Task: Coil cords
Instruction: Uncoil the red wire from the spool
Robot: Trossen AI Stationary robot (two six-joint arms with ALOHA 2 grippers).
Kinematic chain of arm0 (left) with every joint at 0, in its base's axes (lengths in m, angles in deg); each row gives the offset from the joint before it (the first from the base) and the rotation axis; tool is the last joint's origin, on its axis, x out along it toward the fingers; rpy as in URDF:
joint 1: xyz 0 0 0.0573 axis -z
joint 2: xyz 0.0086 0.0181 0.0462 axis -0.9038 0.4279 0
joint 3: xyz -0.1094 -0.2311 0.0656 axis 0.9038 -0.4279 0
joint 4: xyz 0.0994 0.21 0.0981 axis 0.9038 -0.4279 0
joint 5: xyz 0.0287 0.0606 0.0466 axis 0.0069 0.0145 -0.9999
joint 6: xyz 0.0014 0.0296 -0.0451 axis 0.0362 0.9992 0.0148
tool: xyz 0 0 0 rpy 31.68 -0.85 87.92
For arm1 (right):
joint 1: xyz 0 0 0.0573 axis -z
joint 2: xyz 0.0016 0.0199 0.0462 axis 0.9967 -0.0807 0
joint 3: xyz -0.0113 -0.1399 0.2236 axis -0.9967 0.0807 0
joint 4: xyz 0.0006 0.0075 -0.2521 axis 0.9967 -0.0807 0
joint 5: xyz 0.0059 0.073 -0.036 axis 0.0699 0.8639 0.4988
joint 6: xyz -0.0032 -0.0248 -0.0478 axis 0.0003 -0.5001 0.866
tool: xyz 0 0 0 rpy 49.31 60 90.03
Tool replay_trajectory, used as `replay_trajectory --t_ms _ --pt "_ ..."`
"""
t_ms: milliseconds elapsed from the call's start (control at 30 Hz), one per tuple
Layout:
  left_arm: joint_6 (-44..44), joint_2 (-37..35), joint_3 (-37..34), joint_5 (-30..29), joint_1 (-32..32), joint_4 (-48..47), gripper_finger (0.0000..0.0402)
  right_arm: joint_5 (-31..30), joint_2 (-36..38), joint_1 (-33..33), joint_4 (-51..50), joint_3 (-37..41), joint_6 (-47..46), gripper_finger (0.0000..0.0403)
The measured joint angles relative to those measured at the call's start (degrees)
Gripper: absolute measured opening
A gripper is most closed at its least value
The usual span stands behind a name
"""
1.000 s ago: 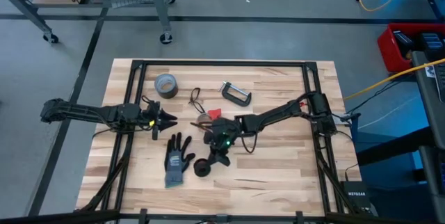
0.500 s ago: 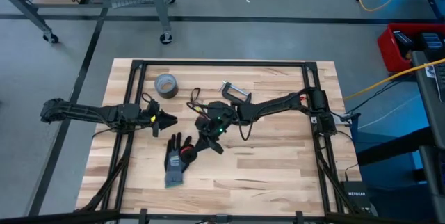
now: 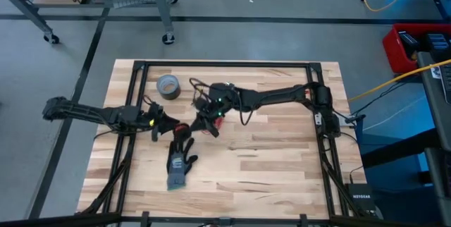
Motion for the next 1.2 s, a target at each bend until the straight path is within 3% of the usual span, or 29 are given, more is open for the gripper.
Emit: replay_trajectory --t_ms 267,467,600,933,1200 --pt "7.24 0.02 0.00 -5.32 1.15 -0.25 0.0123 -5.17 0.04 4.84 -1.98 -0.99 1.08 0.0000" --pt "9.41 0.00 0.00 -6.33 1.15 -0.32 0.0123 -8.41 0.04 5.65 -4.50 -0.99 3.34 0.0000" --pt "11.59 0.00 0.00 -10.26 1.15 -0.11 0.0123 -9.46 0.04 5.63 -7.14 -0.99 4.40 0.0000" --pt "18.71 0.02 0.00 -12.60 1.16 4.56 0.0123 -9.41 0.15 5.63 -7.79 -1.01 5.74 0.0000" --pt "19.11 0.02 0.00 -13.66 1.17 5.08 0.0123 -7.67 0.17 5.67 -7.65 -1.08 5.74 0.0000"
